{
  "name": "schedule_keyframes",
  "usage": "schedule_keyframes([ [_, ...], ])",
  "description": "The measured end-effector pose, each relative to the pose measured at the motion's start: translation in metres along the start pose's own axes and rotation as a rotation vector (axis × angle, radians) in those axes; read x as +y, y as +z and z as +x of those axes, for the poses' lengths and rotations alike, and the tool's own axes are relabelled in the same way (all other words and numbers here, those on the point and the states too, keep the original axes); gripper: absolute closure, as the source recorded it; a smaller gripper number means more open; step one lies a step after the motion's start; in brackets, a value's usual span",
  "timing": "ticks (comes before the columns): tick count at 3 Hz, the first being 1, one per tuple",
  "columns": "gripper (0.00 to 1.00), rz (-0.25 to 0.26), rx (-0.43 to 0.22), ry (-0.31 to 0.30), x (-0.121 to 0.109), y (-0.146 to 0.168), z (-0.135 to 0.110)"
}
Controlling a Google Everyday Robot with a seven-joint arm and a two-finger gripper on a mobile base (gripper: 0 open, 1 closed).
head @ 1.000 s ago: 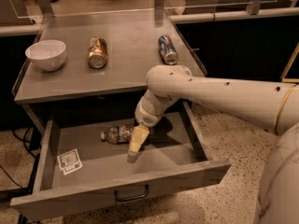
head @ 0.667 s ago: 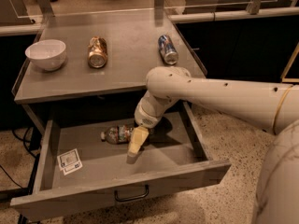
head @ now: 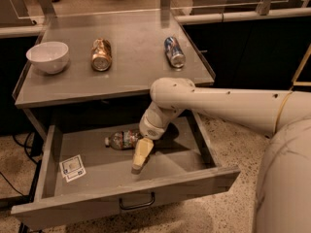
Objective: Pick water bottle from top drawer and place on counter
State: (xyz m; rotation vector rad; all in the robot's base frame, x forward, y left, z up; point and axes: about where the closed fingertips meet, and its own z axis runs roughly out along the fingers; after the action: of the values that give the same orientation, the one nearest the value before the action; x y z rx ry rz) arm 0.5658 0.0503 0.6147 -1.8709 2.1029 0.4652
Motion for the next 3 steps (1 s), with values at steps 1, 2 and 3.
schedule_keyframes([
  [1, 0.00, 0.000, 0.000, 0.000, 0.0000, 0.0000, 0.0000],
  [2, 0.19, 0.000, 0.000, 0.000, 0.0000, 0.0001, 0.0000],
  [3, 0.42, 0.000, 0.000, 0.000, 0.0000, 0.0001, 0.0000],
])
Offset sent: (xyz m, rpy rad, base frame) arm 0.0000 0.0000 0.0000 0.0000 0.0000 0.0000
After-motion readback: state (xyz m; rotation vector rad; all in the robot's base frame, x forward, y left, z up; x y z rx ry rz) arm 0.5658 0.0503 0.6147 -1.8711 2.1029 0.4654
